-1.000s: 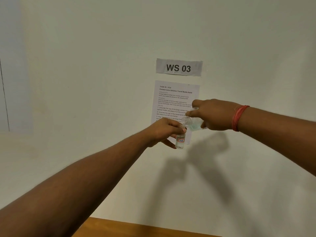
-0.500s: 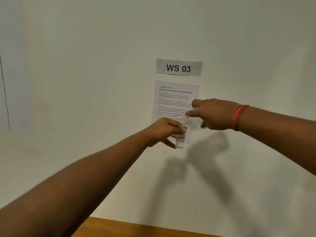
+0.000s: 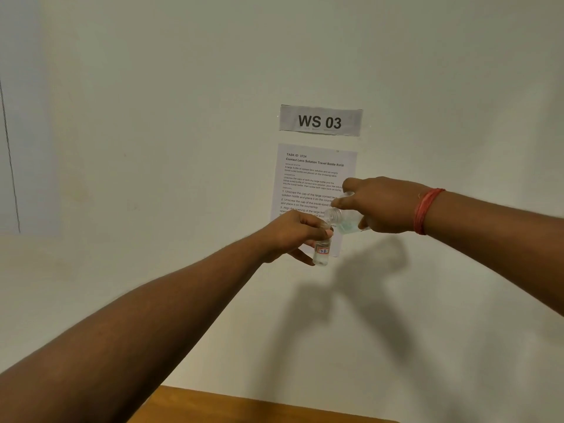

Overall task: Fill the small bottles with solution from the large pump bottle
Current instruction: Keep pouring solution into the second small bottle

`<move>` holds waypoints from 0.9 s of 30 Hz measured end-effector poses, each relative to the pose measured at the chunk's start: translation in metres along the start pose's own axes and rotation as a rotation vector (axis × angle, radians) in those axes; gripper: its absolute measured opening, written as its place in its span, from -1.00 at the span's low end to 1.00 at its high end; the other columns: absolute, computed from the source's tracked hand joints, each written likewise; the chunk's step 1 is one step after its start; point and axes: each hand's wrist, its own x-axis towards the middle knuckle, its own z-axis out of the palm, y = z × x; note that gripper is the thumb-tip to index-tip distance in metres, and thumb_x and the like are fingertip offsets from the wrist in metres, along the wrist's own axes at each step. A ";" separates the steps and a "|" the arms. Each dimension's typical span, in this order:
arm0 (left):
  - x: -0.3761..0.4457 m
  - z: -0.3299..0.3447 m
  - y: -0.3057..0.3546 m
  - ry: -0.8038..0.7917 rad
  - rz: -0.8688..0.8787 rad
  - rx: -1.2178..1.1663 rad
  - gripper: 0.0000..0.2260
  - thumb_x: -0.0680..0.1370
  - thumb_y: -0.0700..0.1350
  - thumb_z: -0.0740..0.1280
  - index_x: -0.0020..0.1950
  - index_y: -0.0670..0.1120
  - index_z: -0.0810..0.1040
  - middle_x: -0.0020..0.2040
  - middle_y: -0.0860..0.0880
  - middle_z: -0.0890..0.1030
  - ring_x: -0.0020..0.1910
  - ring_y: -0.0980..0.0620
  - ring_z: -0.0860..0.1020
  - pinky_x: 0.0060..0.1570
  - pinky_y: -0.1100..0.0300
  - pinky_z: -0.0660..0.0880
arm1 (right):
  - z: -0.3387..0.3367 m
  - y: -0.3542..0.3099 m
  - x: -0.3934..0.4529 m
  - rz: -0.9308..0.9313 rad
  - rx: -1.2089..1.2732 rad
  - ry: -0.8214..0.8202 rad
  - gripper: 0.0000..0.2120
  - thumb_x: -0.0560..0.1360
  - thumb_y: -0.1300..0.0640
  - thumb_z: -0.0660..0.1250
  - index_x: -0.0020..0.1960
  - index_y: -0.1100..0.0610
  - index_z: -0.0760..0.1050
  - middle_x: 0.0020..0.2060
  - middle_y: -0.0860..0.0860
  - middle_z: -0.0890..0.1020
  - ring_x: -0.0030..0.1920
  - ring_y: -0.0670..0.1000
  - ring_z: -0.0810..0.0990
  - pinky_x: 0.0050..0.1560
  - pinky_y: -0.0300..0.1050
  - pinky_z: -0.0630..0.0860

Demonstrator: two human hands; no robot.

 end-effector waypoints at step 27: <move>-0.003 -0.004 0.000 0.004 0.014 -0.006 -0.79 0.58 -0.16 0.44 0.19 -0.17 0.68 0.13 -0.11 0.71 0.11 -0.09 0.68 -0.01 -0.21 0.67 | -0.009 -0.004 -0.001 0.002 -0.012 0.003 -0.34 0.51 0.06 0.41 0.54 -0.04 0.22 0.33 0.04 0.40 0.15 0.13 0.55 0.13 -0.05 0.53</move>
